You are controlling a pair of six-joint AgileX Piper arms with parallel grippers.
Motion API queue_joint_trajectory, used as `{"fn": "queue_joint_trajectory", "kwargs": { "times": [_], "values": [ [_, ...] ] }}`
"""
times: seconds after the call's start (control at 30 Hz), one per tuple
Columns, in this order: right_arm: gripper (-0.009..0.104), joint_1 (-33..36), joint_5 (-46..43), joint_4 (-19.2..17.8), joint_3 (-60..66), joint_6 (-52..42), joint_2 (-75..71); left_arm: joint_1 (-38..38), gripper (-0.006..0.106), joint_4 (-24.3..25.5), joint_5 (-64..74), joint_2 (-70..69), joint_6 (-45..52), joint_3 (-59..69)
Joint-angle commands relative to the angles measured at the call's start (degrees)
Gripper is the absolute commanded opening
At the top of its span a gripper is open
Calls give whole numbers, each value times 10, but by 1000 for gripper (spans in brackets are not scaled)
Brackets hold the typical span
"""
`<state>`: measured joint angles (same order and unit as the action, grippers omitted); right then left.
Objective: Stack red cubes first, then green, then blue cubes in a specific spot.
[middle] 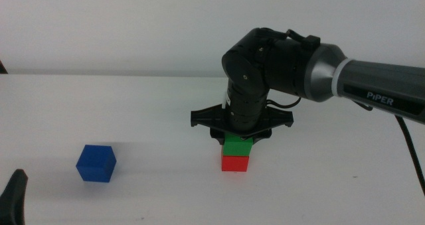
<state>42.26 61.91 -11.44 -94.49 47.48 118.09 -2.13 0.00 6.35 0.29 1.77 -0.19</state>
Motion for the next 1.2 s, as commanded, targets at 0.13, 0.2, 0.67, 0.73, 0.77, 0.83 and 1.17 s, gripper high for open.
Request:
{"fn": "queue_joint_trajectory", "kwargs": {
  "times": [0.13,0.2,0.67,0.73,0.77,0.83,1.17],
  "values": [
    [4,2,-1,0,1,-4,12,-1,91,0,-9,-24,-3,24],
    [4,2,-1,0,1,-4,14,-1,91,0,-9,-24,-3,24],
    [92,-6,1,26,15,-213,-197,-1,91,0,-9,-24,-3,24],
    [92,-17,0,45,61,-307,-287,-1,91,0,-9,-24,-3,24],
    [92,-25,-2,58,94,-355,-336,-1,91,0,-9,-24,-3,24],
    [92,-47,-19,80,166,-434,-429,-1,91,0,-9,-24,-3,24],
    [92,-88,-77,174,389,-547,-739,-1,91,0,-9,-24,-3,24]
  ]
}}
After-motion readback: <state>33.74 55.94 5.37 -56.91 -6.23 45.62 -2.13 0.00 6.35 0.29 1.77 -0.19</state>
